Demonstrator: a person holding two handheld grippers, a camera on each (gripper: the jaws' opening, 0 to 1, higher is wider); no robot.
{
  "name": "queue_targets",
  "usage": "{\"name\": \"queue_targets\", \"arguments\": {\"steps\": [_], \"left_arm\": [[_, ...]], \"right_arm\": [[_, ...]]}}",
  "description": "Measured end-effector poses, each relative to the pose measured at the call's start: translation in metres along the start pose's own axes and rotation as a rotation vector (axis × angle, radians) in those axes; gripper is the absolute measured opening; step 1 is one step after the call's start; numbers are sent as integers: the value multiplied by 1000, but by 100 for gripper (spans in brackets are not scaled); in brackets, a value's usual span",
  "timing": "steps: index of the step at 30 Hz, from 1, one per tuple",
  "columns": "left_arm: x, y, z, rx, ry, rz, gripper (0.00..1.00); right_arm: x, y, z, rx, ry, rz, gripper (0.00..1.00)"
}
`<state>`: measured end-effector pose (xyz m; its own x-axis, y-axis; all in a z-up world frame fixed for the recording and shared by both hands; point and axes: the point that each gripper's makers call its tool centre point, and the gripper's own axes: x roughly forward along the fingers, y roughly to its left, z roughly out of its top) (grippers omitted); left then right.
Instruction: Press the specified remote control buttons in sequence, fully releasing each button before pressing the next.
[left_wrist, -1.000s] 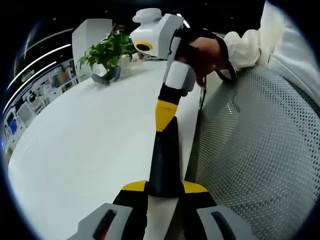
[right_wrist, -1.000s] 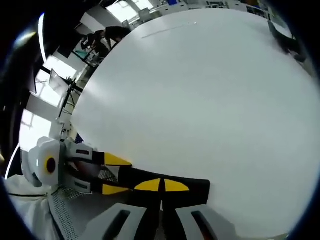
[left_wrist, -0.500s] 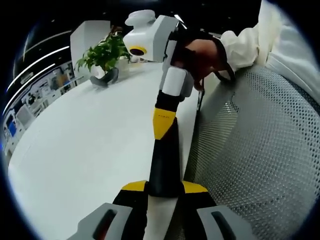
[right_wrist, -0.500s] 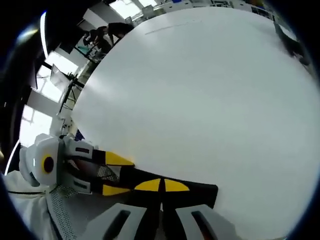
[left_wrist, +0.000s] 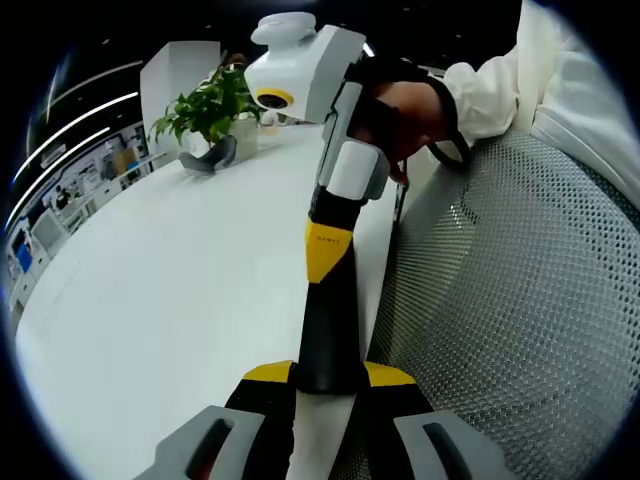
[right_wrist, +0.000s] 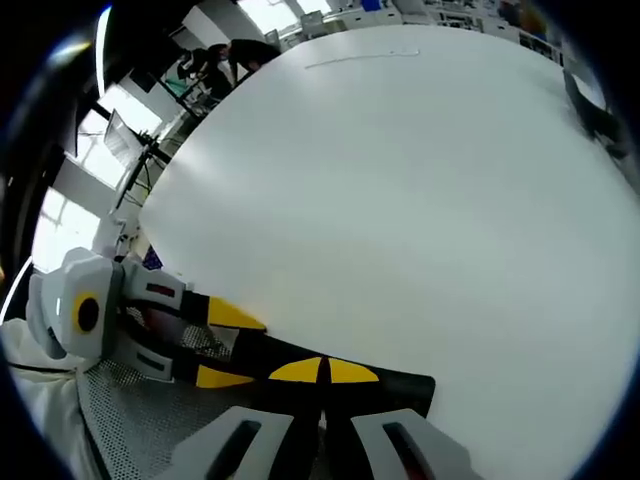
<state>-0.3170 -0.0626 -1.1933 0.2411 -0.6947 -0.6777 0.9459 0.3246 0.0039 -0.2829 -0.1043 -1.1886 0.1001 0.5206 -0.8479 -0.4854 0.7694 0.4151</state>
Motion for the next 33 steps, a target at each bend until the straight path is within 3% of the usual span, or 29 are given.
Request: {"name": "queue_targets", "arguments": {"steps": [11,15,21,26,33], "left_arm": [[1,1,0,2,0,-1,24],[1,0,0,4,2,0,24],[1,0,0,2,5,2,24],[1,0,0,1,10,1,24],[1,1,-1,-15,17,8,25]], "right_arm": [[2,1,0,-113,23,-72,0],[0,-1,0,-73,-4,-37,0],[-2,-2,1,91,-2,29,0],[-4,-11,3,70,-7,-21,0],[-4,-8,-1,82,13,-2,0]]}}
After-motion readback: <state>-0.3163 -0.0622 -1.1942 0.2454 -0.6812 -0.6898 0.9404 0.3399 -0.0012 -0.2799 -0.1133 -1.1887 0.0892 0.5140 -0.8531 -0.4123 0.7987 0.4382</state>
